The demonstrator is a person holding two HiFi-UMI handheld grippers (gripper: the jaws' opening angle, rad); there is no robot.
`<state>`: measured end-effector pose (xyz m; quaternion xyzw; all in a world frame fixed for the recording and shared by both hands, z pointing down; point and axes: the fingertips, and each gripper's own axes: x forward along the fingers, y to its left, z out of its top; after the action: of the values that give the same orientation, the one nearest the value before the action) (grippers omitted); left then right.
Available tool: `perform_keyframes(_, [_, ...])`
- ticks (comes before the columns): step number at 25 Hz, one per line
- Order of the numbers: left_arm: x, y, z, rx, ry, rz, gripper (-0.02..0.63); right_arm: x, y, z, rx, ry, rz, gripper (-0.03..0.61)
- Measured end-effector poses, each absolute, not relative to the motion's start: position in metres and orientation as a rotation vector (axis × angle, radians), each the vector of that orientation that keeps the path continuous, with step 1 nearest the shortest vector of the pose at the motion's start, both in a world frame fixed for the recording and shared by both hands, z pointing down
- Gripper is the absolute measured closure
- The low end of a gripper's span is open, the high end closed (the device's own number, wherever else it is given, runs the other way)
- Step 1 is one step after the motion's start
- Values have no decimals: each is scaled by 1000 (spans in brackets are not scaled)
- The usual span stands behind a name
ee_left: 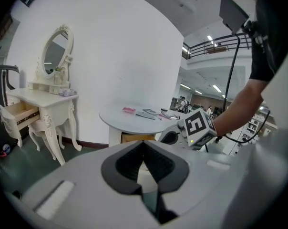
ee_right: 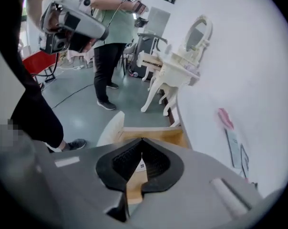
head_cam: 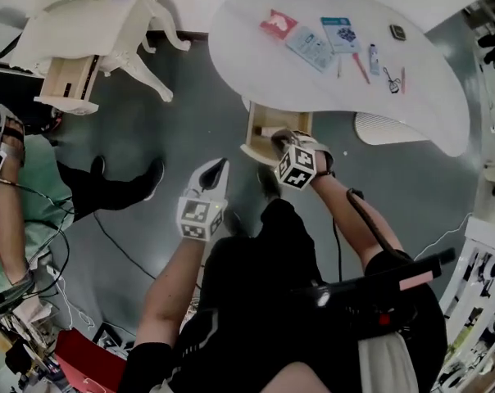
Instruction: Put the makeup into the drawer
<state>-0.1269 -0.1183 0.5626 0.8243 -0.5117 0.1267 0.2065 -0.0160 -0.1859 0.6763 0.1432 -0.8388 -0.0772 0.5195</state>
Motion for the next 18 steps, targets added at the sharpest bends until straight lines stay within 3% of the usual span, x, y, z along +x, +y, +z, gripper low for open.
perform_keyframes(8, [-133,-75,512,2428,-1400,314,614,-11,-135,583,711,-2174,58,575])
perform_keyframes(18, [-128,-43,478,2525,-1304,237,614,15,-81,501,1045,-2253,76,575])
